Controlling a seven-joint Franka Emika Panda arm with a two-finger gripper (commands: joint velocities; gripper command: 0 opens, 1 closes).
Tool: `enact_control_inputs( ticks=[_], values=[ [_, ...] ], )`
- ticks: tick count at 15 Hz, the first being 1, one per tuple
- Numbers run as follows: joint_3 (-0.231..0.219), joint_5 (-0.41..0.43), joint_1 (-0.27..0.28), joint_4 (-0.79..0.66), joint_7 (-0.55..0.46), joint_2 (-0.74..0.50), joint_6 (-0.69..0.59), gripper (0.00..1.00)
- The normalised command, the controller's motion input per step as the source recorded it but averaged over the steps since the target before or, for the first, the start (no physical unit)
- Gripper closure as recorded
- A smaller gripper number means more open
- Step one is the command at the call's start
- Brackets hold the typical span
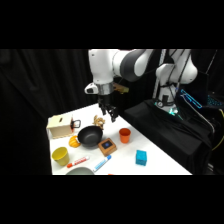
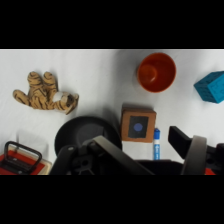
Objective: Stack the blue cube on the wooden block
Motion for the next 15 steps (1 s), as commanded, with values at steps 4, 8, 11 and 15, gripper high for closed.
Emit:
enact_control_inputs(
  ticks=[4,8,11,15],
  values=[
    [0.03,0.035,0.012,0.01,0.02,-0.02,-0.01,0.0],
    [0.07,0.02,0.079,-0.01,0.12,-0.06,0.01,0.0],
    [0.093,0.03,0.111,-0.04,0.14,-0.08,0.04,0.0],
    [0.114,0.029,0.118,-0.11,-0.02,-0.11,0.15,0.0]
  ],
)
